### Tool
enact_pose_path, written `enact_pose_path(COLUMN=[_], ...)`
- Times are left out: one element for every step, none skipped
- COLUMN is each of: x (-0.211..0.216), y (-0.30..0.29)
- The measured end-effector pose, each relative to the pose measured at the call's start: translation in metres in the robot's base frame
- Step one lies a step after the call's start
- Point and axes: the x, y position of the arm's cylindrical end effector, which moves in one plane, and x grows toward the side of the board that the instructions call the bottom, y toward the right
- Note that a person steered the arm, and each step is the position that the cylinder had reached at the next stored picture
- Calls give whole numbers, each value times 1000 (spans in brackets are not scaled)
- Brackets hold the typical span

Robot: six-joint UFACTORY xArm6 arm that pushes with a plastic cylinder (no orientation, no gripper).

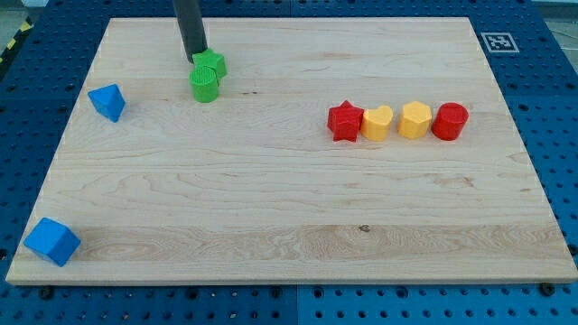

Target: Move the blue triangle below the green circle

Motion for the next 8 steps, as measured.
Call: enact_pose_path(x=[0, 0, 19, 51, 71, 81, 81, 83], y=[-3, -51, -94, -120, -147, -149, -146, -143])
